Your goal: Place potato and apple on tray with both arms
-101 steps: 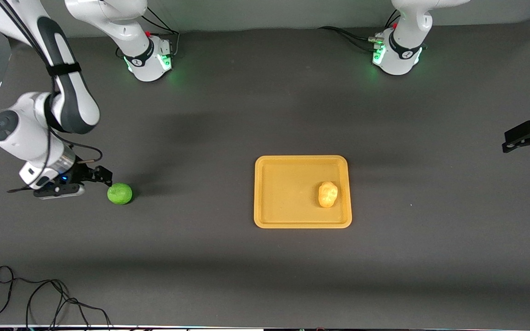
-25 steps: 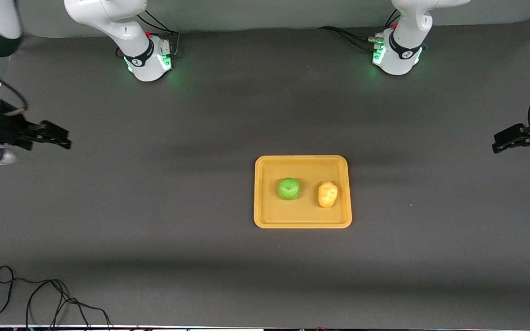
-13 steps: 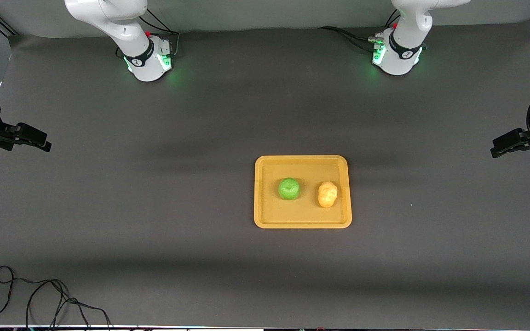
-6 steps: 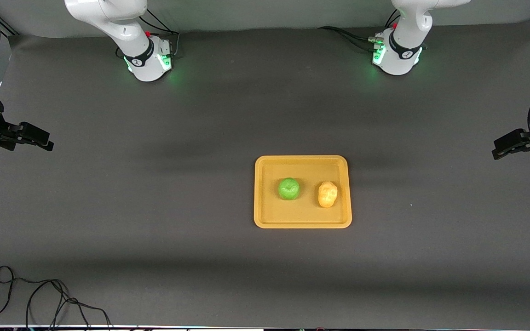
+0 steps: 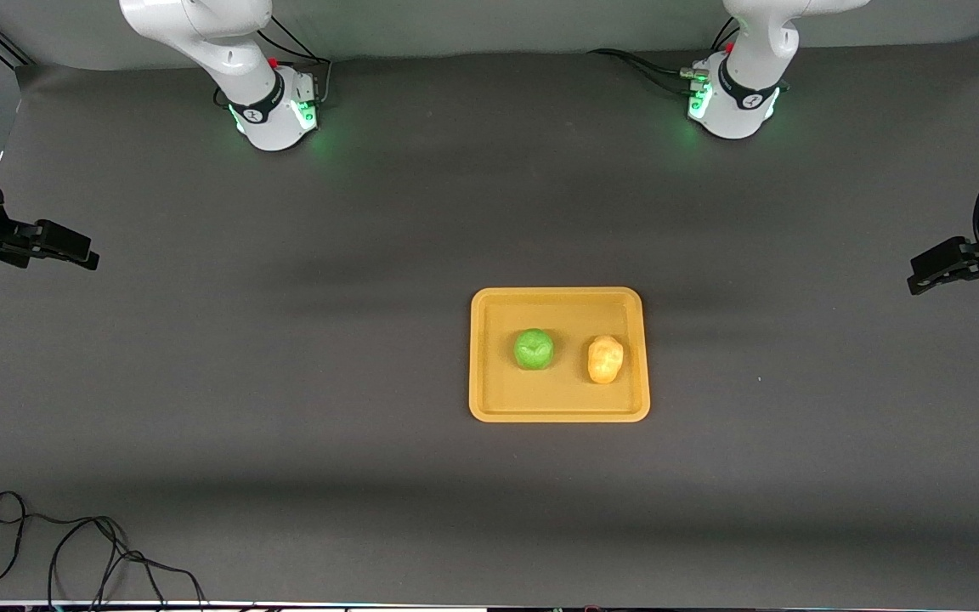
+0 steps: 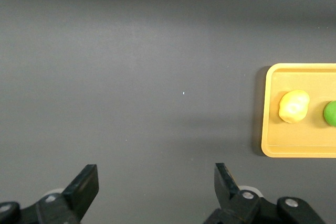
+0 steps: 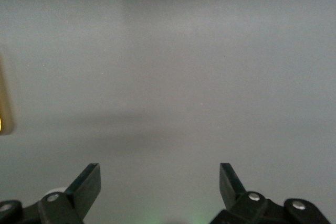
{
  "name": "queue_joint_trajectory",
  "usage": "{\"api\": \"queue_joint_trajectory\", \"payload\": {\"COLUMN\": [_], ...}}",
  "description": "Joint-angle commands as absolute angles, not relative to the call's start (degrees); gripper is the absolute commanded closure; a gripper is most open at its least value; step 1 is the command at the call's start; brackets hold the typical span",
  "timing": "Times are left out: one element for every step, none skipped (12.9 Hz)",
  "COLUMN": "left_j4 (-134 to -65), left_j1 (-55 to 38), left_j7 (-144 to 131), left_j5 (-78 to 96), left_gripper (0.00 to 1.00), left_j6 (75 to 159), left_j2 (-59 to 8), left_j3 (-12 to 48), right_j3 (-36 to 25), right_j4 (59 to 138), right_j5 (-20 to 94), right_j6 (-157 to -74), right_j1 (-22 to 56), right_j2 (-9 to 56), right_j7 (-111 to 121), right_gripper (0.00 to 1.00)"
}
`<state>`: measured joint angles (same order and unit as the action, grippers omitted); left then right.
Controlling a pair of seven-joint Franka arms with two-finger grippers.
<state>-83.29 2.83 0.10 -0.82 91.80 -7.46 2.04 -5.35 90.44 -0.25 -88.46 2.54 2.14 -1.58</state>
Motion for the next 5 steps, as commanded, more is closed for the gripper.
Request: {"api": "queue_joint_trajectory", "payload": {"left_j4": [-83.67, -83.76, -83.67, -83.67, -83.67], "left_j1": [2.29, 2.29, 2.37, 2.29, 2.29], "left_j7": [0.62, 0.62, 0.62, 0.62, 0.62], "left_j5": [-0.79, -0.88, -0.88, -1.05, -1.05], "left_gripper": [0.01, 0.01, 0.01, 0.01, 0.01], "left_j6": [92.11, 92.11, 92.11, 92.11, 92.11], "left_j2": [-6.5, -6.5, -6.5, -6.59, -6.5], "left_j3": [1.76, 1.76, 1.76, 1.76, 1.76], "right_j3": [-5.1, -5.1, -5.1, -5.1, -5.1], "right_j4": [88.95, 88.51, 88.42, 88.42, 88.42], "right_j5": [0.61, 0.62, 0.62, 0.62, 0.62], "right_j6": [-87.1, -87.1, -87.1, -87.1, -87.1], "right_j1": [2.2, 2.2, 2.11, 2.11, 2.11], "right_j2": [2.11, 2.2, 2.46, 2.46, 2.46], "right_j7": [-2.55, -2.46, -2.46, -2.46, -2.37], "right_gripper": [0.0, 0.0, 0.0, 0.0, 0.0]}}
